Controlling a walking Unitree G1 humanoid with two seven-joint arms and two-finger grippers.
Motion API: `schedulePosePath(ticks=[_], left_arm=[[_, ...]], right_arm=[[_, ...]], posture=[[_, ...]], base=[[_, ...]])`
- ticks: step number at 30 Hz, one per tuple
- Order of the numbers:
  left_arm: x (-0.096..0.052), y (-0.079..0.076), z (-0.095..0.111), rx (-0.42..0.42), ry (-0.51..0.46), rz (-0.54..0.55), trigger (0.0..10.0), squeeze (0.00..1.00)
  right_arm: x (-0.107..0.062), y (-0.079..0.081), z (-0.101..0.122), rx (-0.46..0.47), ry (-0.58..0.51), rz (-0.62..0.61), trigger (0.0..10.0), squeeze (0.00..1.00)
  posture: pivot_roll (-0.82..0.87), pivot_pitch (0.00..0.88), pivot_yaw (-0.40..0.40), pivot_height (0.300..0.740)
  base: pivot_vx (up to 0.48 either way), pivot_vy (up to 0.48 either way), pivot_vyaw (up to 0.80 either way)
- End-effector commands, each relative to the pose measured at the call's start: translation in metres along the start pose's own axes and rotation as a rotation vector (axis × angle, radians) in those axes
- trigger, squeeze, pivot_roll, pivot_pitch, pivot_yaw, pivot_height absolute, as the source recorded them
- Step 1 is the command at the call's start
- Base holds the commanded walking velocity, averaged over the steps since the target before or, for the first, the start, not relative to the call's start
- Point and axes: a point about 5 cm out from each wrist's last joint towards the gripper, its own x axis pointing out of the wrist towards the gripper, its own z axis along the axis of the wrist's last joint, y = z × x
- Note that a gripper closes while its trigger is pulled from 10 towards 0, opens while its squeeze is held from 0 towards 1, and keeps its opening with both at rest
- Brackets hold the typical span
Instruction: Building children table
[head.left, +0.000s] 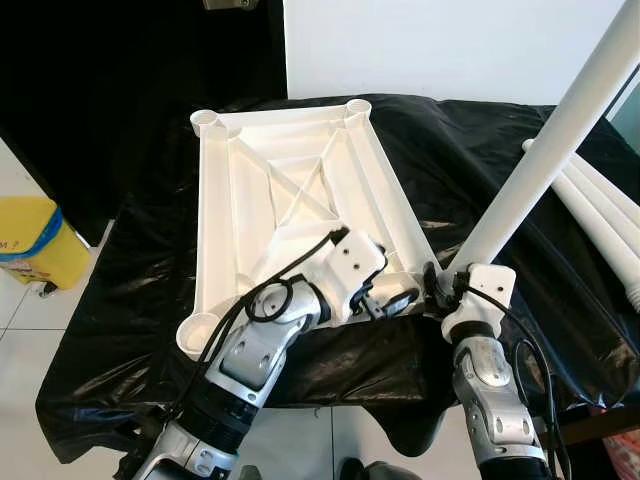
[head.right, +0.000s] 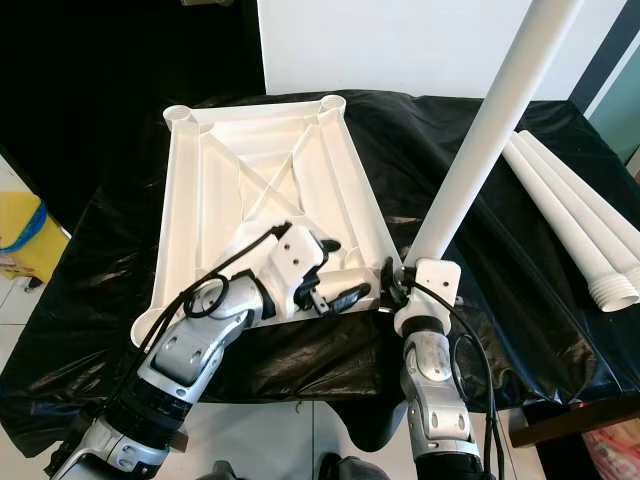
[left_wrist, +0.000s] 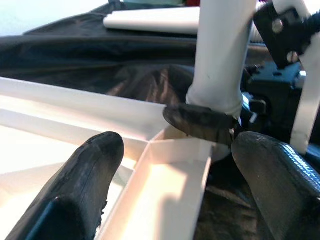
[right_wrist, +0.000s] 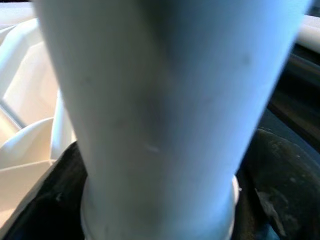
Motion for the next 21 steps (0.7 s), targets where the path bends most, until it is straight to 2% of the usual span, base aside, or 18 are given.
schedulePosePath(ticks=[1,7,8,11,12,14,15,17,21], left_arm=[[0.001,-0.008,-0.005,0.008,0.016,-0.050,10.0,0.00],[0.001,-0.008,-0.005,0.003,0.017,-0.057,10.0,0.00],[0.001,-0.008,-0.005,0.000,0.017,-0.063,10.0,0.00],[0.001,-0.008,-0.004,0.001,0.017,-0.067,10.0,0.00],[0.000,-0.008,-0.004,0.000,0.017,-0.072,10.0,0.00],[0.000,-0.008,-0.004,0.000,0.017,-0.072,10.0,0.00],[0.000,-0.010,-0.004,0.000,0.018,-0.088,10.0,0.00],[0.000,-0.010,-0.004,0.000,0.018,-0.088,10.0,0.00],[0.000,-0.011,-0.004,-0.006,0.018,-0.103,10.0,0.00]], right_arm=[[-0.003,-0.005,-0.004,0.005,0.018,0.004,10.0,1.00],[-0.006,-0.009,0.000,-0.018,-0.011,0.093,10.0,1.00],[-0.007,-0.012,0.002,-0.025,-0.018,0.156,10.0,0.00],[-0.008,-0.014,0.004,-0.039,-0.030,0.216,10.0,0.00],[-0.009,-0.016,0.005,-0.059,-0.041,0.277,10.0,0.00],[-0.009,-0.016,0.005,-0.059,-0.041,0.277,10.0,0.00],[-0.005,-0.023,0.012,-0.108,-0.065,0.393,10.0,0.00],[-0.005,-0.023,0.012,-0.108,-0.065,0.393,10.0,0.00],[0.000,-0.026,0.019,-0.150,-0.089,0.475,10.0,0.00]], posture=[[-0.04,0.090,-0.047,0.740],[-0.04,0.089,-0.045,0.740],[-0.04,0.089,-0.042,0.740],[-0.04,0.091,-0.040,0.740],[-0.05,0.092,-0.038,0.740],[-0.05,0.092,-0.038,0.740],[-0.05,0.093,-0.035,0.740],[-0.05,0.093,-0.035,0.740],[-0.05,0.092,-0.034,0.740]], base=[[0.000,0.000,0.00],[0.000,0.000,0.00],[0.000,0.000,0.00],[0.000,0.000,0.00],[0.000,0.000,0.00],[0.000,0.000,0.00],[0.000,0.000,0.00],[0.000,0.000,0.00],[0.000,0.000,0.00]])
